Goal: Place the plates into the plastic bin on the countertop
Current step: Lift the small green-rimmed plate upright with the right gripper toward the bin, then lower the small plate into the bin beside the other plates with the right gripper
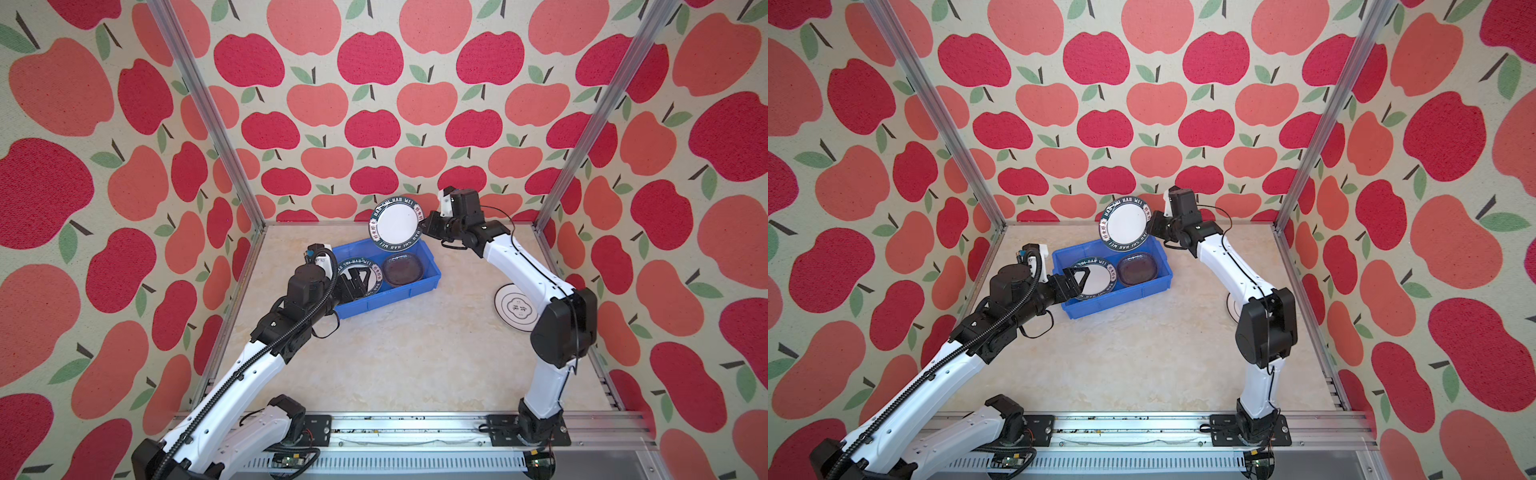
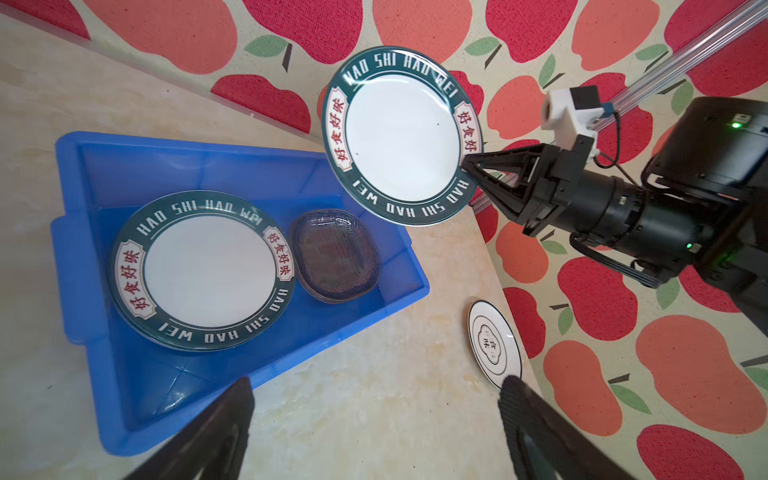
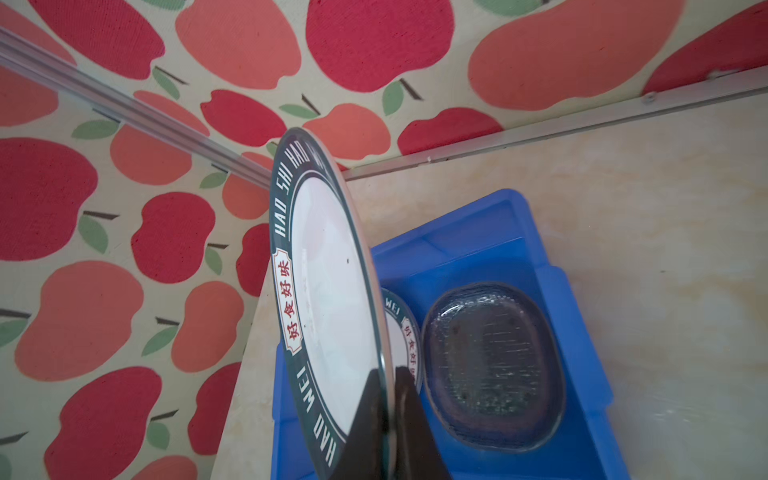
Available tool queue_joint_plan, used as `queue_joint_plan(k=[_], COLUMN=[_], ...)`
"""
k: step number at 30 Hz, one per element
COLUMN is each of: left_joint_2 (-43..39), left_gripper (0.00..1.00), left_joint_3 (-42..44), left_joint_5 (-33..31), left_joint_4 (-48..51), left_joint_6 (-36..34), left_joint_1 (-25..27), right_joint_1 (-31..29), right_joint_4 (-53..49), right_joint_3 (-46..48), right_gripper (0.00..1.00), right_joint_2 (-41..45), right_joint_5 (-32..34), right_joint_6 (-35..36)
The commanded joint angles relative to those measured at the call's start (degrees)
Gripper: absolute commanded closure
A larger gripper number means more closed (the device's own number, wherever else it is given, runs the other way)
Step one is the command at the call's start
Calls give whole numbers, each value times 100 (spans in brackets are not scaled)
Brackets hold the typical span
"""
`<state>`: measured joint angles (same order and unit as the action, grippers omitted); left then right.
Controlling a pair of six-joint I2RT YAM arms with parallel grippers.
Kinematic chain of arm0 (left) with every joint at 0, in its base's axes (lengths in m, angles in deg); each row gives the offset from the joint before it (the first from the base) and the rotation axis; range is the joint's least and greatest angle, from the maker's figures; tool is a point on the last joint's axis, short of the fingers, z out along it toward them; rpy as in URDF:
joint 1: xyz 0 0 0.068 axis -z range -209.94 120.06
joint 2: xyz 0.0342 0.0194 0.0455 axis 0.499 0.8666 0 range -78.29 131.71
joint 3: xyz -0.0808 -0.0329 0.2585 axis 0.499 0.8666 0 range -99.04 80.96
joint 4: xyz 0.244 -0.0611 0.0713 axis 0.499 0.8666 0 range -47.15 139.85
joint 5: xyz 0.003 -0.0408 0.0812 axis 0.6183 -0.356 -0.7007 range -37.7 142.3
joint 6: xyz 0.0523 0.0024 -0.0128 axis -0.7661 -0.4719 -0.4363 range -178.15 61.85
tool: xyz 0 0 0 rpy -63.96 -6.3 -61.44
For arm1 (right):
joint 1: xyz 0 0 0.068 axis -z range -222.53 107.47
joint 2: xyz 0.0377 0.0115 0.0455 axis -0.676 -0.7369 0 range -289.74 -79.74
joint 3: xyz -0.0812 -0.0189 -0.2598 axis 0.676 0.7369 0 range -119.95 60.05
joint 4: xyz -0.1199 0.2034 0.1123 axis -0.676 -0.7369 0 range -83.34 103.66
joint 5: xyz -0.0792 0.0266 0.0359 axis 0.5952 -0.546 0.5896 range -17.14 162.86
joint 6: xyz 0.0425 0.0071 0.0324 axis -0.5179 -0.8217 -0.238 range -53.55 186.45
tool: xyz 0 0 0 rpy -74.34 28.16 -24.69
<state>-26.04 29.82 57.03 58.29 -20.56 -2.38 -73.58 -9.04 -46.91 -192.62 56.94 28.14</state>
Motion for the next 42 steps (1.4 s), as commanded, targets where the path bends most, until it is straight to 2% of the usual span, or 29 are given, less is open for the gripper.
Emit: queue_joint_plan(k=[1,5,9,16,32,33,36,39,42], left_joint_2=[-117,-163,-180,-145,44,48,39,38,74], left_gripper=[5,3,3,3,4,4,3,3,3], left_joint_3=[56,44,68,171,157,148,148,156,152], left_joint_5=[9,36,71,190,237,228,198,185,173], left_joint_4=[391,490,529,552,563,574,591,569,568], left_joint_6=[-150,-242,-267,-233,-225,-225,-217,-208,-216], left_joint_1=[-124,-160,-223,-406,-479,-479,-479,-479,-479], right_joint_1=[-307,-544,-657,-693,-756,-754,-754,-762,-784], right_joint_4=[-743,-1083,-1052,-960,-1194,-1238,-1480,-1712,-1955], right_joint_3=[-871,-1452,-1556,-1361,-1903,-1937,-2113,-2305,-2518], right_gripper=[100,100,100,100,100,98,81,69,63], right_joint_2=[-662,-1332,-1701,-1874,-2718,-2754,-2855,-2953,-3041], right_joint_5=[-1187,-1250,-1274,-1154,-1145,-1100,-965,-879,-771], right_joint_6=[128,235,167,149,193,207,308,392,502])
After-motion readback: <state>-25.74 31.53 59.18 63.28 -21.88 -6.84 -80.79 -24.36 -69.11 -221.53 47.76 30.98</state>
